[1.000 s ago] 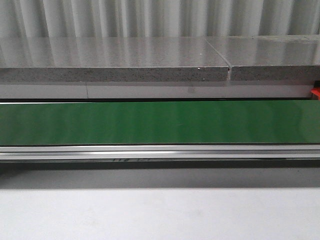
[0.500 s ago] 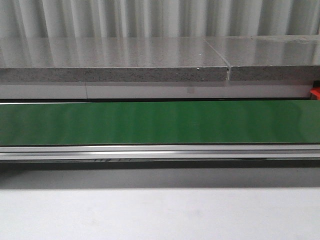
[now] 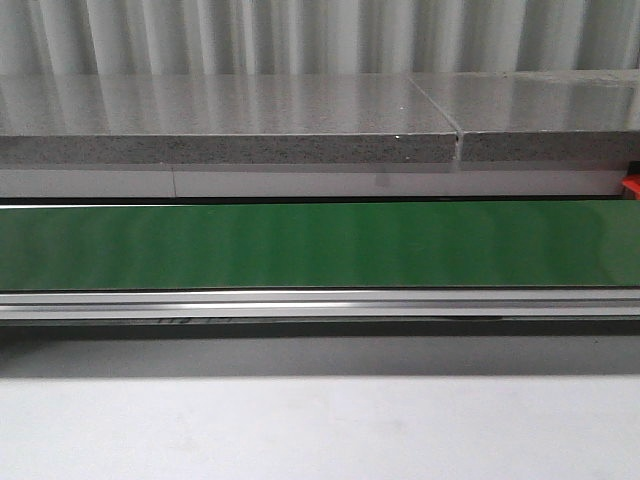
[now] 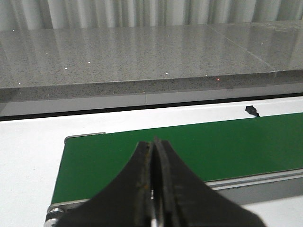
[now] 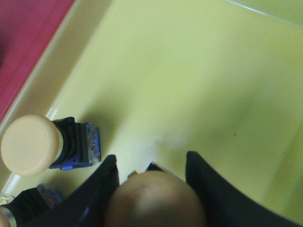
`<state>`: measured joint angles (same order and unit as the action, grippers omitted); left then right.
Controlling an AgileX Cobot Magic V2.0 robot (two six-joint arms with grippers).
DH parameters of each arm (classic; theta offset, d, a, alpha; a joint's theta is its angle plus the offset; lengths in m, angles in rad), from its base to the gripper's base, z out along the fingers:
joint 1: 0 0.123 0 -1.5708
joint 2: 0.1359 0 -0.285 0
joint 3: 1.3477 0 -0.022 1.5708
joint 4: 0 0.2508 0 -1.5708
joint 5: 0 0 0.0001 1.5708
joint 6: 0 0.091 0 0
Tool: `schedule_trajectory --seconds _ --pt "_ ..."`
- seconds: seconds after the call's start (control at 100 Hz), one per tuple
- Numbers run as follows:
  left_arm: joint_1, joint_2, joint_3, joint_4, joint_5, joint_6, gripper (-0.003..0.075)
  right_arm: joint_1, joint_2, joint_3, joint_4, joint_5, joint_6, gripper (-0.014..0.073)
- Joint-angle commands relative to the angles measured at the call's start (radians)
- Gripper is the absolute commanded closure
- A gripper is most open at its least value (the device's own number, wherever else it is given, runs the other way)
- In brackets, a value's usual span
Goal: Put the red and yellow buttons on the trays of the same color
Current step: 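Carry the yellow button to the yellow tray and release it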
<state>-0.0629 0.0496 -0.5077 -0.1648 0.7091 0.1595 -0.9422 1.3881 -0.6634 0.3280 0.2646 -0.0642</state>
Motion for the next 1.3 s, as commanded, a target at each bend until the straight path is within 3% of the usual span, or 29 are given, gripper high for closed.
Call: schedule_trajectory --seconds 0.0,0.31,0.99,1.05,1.29 --pt "-0.009 0.013 -0.023 -0.010 -0.072 -0.003 0.0741 0.017 -0.025 -0.009 0.011 -0.079 0.001 0.0442" --pt "-0.009 0.013 -0.023 -0.010 -0.072 -0.003 0.0741 0.071 -0.005 -0.002 0.011 -0.109 -0.003 0.0442" --pt "-0.009 0.013 -0.023 -0.010 -0.072 -0.003 0.0741 0.072 0.074 -0.002 0.011 -0.100 -0.011 0.0433" --pt "-0.009 0.013 -0.023 -0.010 -0.072 -0.003 0.0741 0.072 0.074 -0.002 0.011 -0.100 -0.019 0.0394" --pt "-0.009 0.013 -0.023 -0.010 -0.072 -0.003 0.0741 0.072 0.074 -0.002 0.011 -0.098 -0.041 0.0071"
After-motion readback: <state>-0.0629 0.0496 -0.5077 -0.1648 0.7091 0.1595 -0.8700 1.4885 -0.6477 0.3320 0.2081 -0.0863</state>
